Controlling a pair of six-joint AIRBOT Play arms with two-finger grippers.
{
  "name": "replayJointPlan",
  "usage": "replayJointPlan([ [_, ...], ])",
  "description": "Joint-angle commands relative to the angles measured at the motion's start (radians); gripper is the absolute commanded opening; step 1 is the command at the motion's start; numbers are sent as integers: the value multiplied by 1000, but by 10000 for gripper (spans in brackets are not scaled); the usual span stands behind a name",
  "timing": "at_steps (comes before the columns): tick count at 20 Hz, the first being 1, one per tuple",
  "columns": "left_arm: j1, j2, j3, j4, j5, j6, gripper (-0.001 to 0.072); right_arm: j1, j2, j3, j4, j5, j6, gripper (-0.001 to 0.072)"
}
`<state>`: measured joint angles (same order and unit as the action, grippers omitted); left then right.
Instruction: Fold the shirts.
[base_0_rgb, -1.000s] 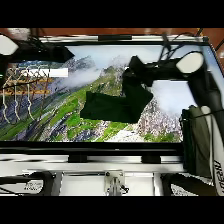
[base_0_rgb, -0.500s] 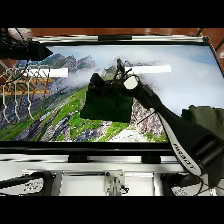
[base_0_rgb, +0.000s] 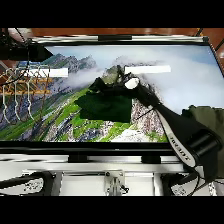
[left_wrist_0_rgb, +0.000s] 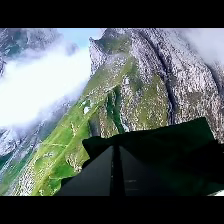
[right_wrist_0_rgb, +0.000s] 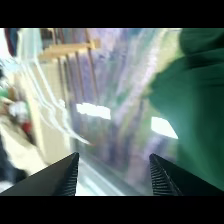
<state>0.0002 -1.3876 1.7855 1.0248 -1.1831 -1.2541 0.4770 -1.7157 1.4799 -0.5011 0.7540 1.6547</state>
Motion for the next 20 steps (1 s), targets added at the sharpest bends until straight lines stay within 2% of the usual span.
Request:
replayJointPlan([
  [1, 0, 0, 0, 0, -8, 3, 32, -172, 85, 0, -383, 341, 108, 591],
  [2, 0, 0, 0, 0, -8, 3, 32, -220, 108, 0, -564, 451, 173, 649],
  [3, -1, 0, 0, 0, -8, 3, 33, -253, 116, -2, -689, 537, 213, 662],
  [4, 0, 0, 0, 0, -7, 3, 32, -276, 114, -18, -730, 582, 208, 662],
  [9, 0, 0, 0, 0, -7, 3, 32, -313, 71, -166, -583, 463, 117, 662],
  [18, 0, -1, 0, 0, -6, 3, 33, -300, -100, -167, -212, 309, -101, 655],
  [19, 0, -2, 0, 0, -4, 3, 32, -291, -108, -167, -188, 302, -121, 556],
  [20, 0, -5, 0, 0, -4, 3, 33, -288, -109, -164, -164, 299, -134, 286],
])
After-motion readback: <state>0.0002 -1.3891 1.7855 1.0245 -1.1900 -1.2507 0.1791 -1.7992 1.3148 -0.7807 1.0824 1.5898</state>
